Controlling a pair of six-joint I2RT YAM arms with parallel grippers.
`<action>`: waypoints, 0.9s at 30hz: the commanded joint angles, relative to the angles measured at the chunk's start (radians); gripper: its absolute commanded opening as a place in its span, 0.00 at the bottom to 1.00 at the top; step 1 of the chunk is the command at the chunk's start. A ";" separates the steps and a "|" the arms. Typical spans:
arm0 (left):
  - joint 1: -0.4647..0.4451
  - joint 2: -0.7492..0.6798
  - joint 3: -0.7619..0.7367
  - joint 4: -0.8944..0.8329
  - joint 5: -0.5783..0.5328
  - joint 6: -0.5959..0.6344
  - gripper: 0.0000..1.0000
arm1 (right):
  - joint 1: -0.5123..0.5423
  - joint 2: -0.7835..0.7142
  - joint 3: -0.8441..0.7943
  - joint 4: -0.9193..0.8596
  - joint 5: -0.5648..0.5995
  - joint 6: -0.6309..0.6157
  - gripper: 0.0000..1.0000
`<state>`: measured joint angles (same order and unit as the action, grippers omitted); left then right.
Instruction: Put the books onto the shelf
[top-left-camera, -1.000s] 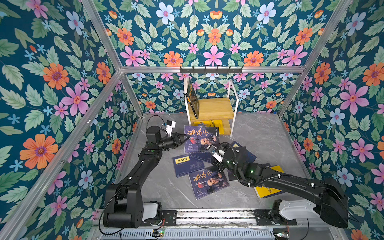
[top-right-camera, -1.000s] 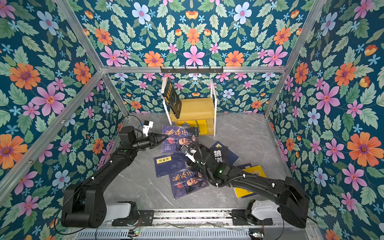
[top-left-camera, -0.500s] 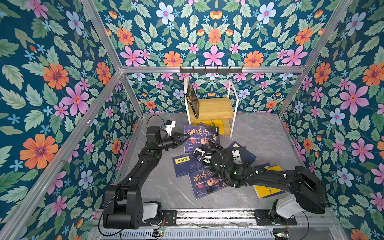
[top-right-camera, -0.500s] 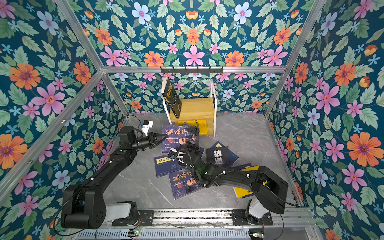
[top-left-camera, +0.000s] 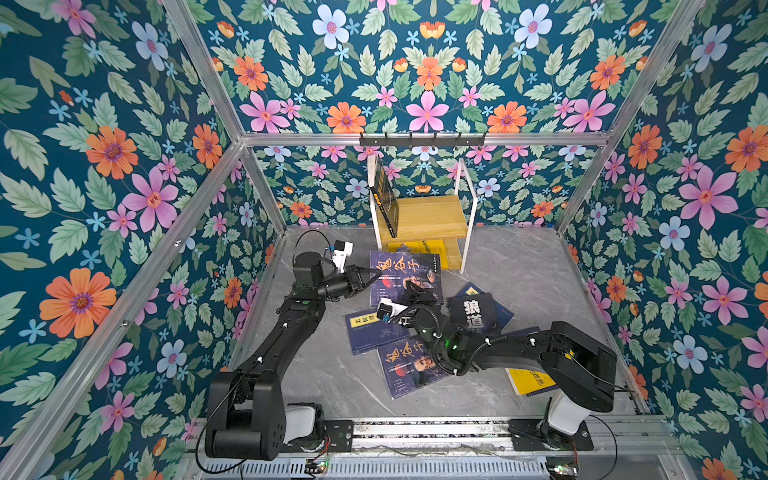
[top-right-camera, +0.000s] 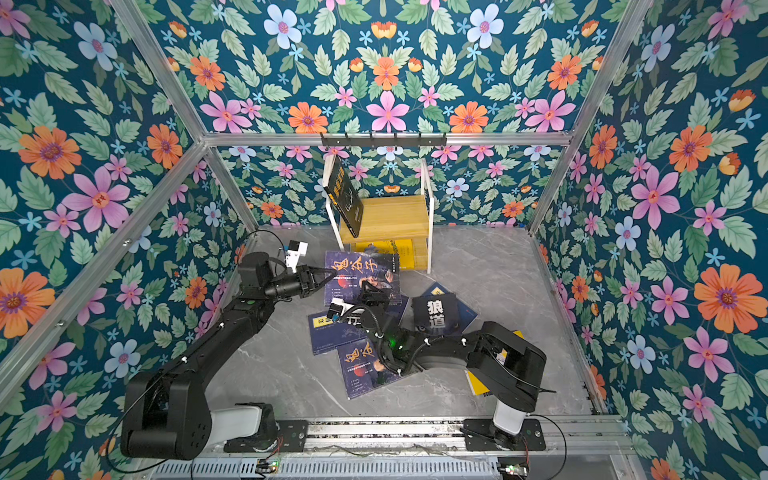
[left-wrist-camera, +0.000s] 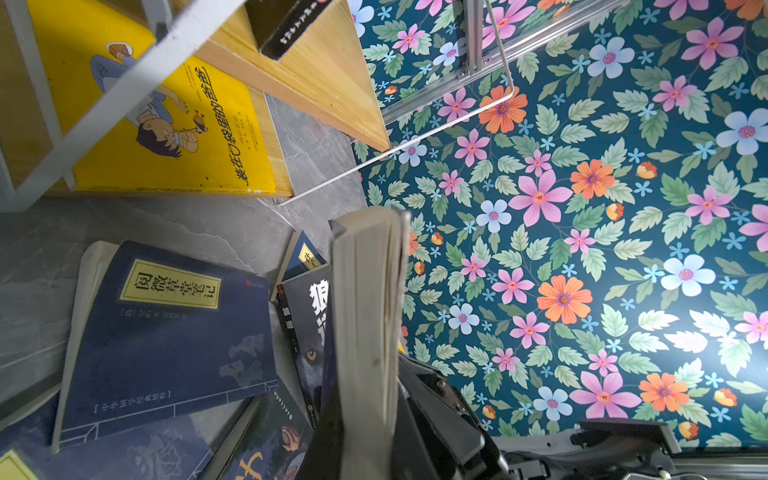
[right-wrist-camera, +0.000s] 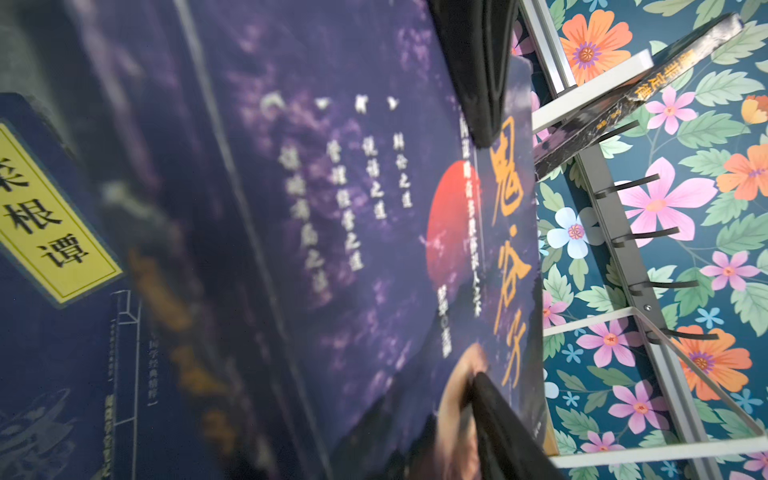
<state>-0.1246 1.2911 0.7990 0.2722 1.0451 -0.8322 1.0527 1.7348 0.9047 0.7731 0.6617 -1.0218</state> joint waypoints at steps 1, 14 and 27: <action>-0.001 0.002 0.011 0.029 0.023 0.022 0.00 | -0.015 0.026 -0.002 0.149 0.039 -0.090 0.50; 0.008 0.002 0.027 -0.029 0.013 0.087 0.28 | -0.025 0.008 -0.065 0.190 0.035 -0.156 0.00; 0.144 -0.051 0.049 -0.146 -0.083 0.338 0.67 | -0.047 -0.291 -0.147 -0.250 -0.061 -0.029 0.00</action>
<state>0.0032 1.2526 0.8352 0.1585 0.9840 -0.6132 1.0214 1.4952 0.7559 0.6384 0.6479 -1.1191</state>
